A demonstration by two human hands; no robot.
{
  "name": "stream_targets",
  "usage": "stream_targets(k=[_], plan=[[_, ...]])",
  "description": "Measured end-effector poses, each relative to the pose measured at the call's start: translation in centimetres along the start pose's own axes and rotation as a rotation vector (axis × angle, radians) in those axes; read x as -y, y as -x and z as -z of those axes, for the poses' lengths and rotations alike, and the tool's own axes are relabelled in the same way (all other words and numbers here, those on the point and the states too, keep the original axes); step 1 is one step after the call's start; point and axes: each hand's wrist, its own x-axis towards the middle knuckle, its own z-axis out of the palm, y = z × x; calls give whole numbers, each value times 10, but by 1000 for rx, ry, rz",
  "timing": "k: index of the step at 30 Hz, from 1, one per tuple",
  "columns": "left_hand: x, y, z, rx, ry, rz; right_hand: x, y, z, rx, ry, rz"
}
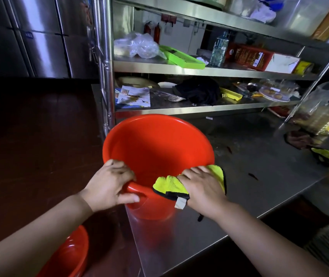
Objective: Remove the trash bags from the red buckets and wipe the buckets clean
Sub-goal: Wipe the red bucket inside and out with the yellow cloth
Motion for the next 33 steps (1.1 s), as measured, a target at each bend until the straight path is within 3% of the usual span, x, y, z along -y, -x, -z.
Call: stream_targets(k=[3,6,9,14,18,22,27,33], plan=[[-11,16,2,-142,116,323,12,2,0,-48,34,30],[-21,32,-1,-227,177,859,24,6,1,-64,56,50],[-38,32,8,-280,623,1266,32,9,5,-72,66,102],[-77,48,19,-296,1029,1464,36,13,9,-145,53,294],[-120,67,10,-533,1196,1653,39,29,-4,-279,-15,478],[-159,97,3,-804,1048,1807,53,46,-21,-441,-136,638],[-198,172,42,-1073,738,1914,104,53,-36,-398,-344,906],[-233,269,91,-1108,394,2104,157,43,-59,-251,-545,919]])
